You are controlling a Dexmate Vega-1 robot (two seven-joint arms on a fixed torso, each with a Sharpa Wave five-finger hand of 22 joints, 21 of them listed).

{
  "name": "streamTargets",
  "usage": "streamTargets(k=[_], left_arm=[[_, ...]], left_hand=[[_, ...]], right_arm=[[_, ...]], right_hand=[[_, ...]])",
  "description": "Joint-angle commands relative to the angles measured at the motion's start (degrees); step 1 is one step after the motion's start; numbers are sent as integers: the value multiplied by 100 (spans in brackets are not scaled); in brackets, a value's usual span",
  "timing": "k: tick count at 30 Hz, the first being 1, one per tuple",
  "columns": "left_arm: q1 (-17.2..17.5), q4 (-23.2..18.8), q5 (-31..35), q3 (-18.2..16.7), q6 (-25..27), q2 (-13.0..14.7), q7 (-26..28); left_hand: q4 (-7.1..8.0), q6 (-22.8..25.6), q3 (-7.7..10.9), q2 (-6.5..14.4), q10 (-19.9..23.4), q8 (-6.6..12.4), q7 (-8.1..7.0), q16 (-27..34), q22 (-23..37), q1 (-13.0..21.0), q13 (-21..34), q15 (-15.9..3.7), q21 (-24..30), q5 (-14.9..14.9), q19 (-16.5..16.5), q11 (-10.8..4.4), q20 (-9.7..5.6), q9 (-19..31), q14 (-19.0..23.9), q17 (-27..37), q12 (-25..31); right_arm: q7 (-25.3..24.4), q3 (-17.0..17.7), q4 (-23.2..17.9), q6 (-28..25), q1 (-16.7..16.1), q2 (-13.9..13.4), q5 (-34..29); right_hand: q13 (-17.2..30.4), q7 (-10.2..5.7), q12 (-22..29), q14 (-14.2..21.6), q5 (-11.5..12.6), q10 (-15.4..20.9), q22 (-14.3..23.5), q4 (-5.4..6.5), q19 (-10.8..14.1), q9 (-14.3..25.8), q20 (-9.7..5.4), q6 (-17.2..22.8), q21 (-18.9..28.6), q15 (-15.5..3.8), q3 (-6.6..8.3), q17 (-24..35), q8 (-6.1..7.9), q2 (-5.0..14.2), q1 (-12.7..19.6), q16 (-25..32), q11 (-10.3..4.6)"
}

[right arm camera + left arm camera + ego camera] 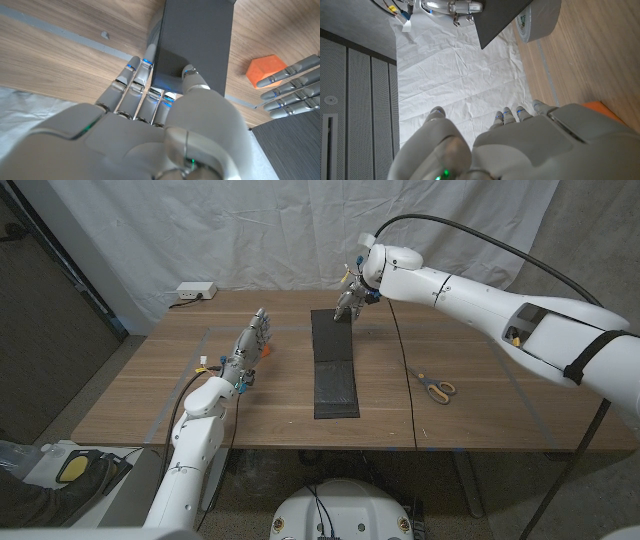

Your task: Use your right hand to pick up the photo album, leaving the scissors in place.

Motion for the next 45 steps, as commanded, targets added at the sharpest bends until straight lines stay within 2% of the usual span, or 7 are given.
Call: streamTargets(k=[1,2,4,25,34,45], left_arm=[[-8,-24,27,57,8,0,-24],[-7,-17,6,56,4,-11,-31],[1,-28,8,61,3,-15,-26],[33,-128,7,101,-7,0,-25],[40,-172,-19,106,-48,16,-66],[159,-290,-52,110,-85,8,-61]], left_hand=[[0,-57,-18,11,-12,10,12,-10,29,47,12,14,5,-25,-384,-7,-392,28,-37,19,29],[1,-54,-19,12,-10,12,15,-10,29,47,12,11,5,-25,-385,4,-392,28,-35,19,30],[1,-54,-21,13,-8,12,15,-9,29,48,12,11,6,-26,-385,7,-392,28,-35,19,31],[3,-53,-43,27,-11,14,18,-12,29,60,12,4,8,-32,-386,-2,-393,28,-43,19,31],[3,-54,-52,32,-12,14,17,-12,29,64,12,3,9,-34,-385,7,-394,28,-42,19,31],[4,-51,-62,37,-3,16,23,-11,29,68,12,9,11,-38,-385,9,-392,28,-41,19,35]], right_arm=[[-44,29,-528,-226,-112,-288,-70],[-52,28,-555,-238,-122,-302,-77],[-60,34,-601,-266,-137,-324,-77],[-18,-53,-1193,-422,-155,-577,-301],[9,9,-1590,-551,-228,-732,-363],[-7,78,-2009,-690,-306,-925,-391]], right_hand=[[41,-1,23,88,1,43,38,-52,48,35,-539,82,39,-677,45,58,50,38,193,60,-2],[44,-3,24,90,1,43,40,-55,41,39,-543,77,39,-680,52,66,48,49,221,63,-12],[59,-117,33,85,-9,46,49,-50,42,56,-550,148,51,-666,52,101,78,59,304,75,-10],[117,-168,74,89,-43,76,83,-28,-5,128,-592,199,80,-682,79,222,110,171,609,112,-68],[147,-196,96,88,-64,91,100,-15,-35,160,-599,232,96,-686,82,282,128,222,735,126,-73],[202,-214,168,227,-92,199,130,3,50,202,-626,337,184,-693,46,417,170,256,904,224,-116]])
